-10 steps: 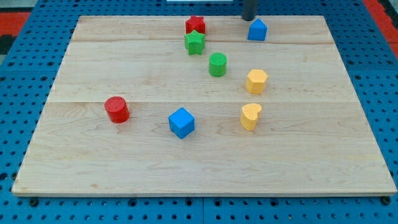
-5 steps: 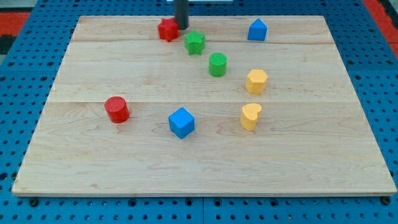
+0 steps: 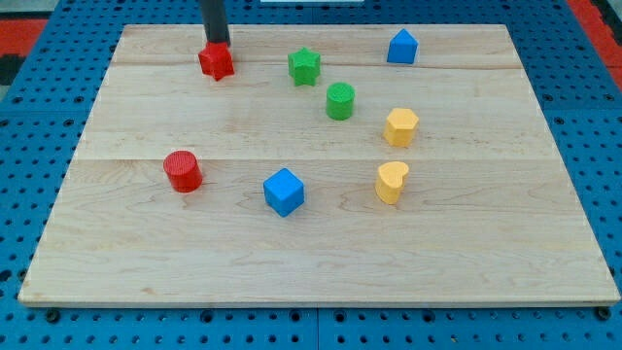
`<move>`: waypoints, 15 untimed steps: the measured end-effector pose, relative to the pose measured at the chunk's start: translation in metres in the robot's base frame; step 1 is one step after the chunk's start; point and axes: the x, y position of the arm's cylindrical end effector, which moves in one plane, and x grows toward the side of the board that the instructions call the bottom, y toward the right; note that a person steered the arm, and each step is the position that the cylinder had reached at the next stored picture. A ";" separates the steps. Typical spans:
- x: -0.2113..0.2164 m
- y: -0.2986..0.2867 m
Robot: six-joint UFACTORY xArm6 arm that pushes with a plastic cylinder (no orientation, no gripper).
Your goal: Move the red blocks closer to each other
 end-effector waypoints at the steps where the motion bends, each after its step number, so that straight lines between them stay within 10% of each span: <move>1: 0.028 0.003; 9: 0.083 -0.048; 15: 0.178 0.074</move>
